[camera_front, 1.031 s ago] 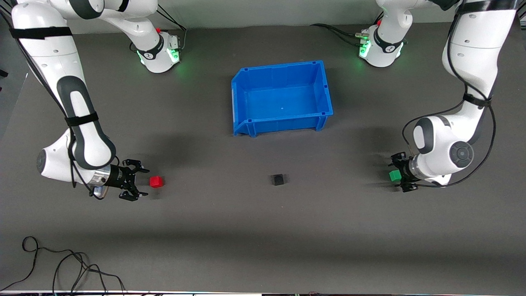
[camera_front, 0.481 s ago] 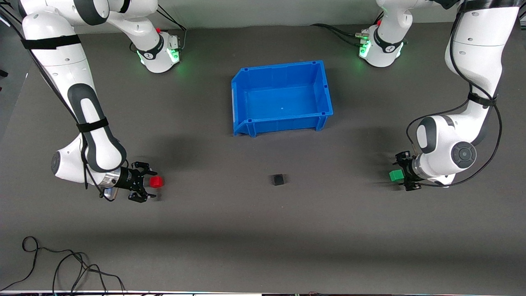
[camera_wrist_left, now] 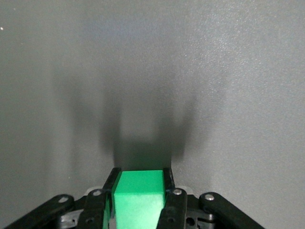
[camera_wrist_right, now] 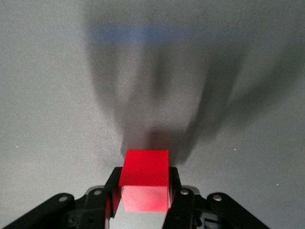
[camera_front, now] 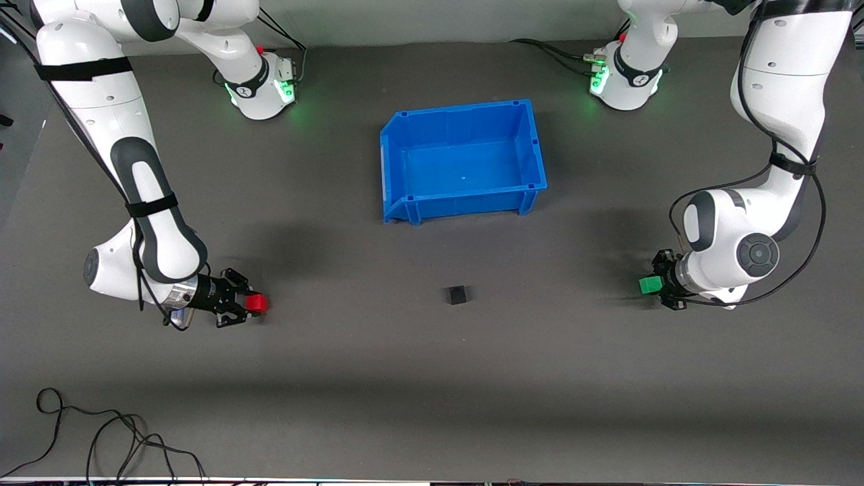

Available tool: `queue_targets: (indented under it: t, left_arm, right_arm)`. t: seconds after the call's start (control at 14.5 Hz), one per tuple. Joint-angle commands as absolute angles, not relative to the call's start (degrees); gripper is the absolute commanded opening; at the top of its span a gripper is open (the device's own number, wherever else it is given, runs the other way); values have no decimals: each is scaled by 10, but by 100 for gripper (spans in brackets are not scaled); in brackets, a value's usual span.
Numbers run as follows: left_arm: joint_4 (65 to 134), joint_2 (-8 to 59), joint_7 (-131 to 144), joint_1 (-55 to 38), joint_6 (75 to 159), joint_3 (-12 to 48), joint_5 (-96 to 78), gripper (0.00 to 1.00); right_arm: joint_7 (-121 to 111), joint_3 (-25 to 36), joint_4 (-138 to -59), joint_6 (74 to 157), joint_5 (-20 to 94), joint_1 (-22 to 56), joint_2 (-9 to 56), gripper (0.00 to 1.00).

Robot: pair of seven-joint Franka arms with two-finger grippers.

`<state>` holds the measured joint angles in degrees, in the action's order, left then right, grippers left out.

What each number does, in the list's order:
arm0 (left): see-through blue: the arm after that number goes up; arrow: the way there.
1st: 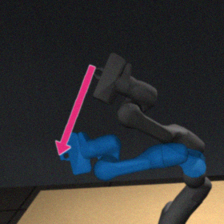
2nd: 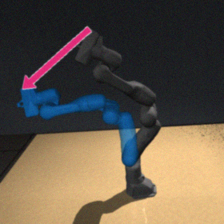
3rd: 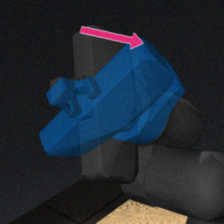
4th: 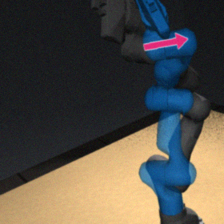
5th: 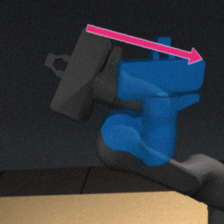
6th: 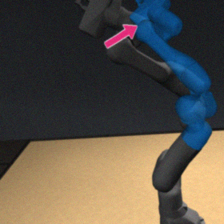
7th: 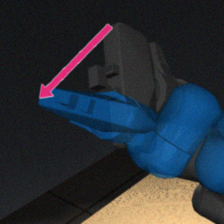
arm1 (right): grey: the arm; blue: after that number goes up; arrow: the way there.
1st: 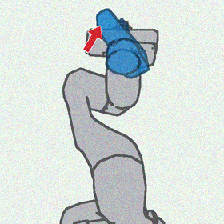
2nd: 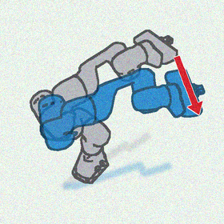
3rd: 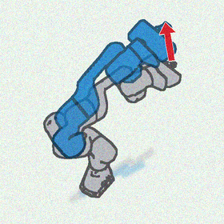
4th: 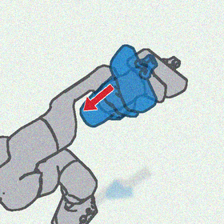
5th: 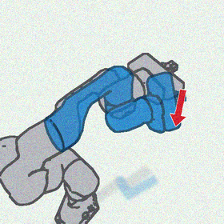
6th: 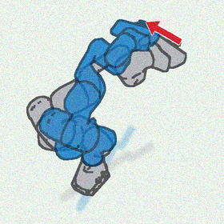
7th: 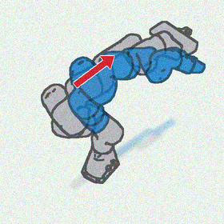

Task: Attach green and red cubes to black cube
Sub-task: 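Close the right gripper on the red cube while the left gripper grasps green, then carry the red cube and the green cube toward the black cube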

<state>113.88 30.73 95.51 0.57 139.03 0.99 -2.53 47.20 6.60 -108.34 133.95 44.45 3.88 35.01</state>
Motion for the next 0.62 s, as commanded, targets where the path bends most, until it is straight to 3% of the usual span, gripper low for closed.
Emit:
queue_targets:
  t: [0.0,0.34,0.55]
  left_arm:
    - [1117,294,953,4,1372,8,-17,0]
    - [1000,293,901,-4,1228,14,-18,0]
    - [1000,300,904,-38,1232,15,-18,0]
  right_arm:
    - [450,69,-1079,1339,461,39,352,33]
    - [466,68,-1067,1338,462,47,335,29]
    - [547,67,-1035,1338,461,96,328,29]
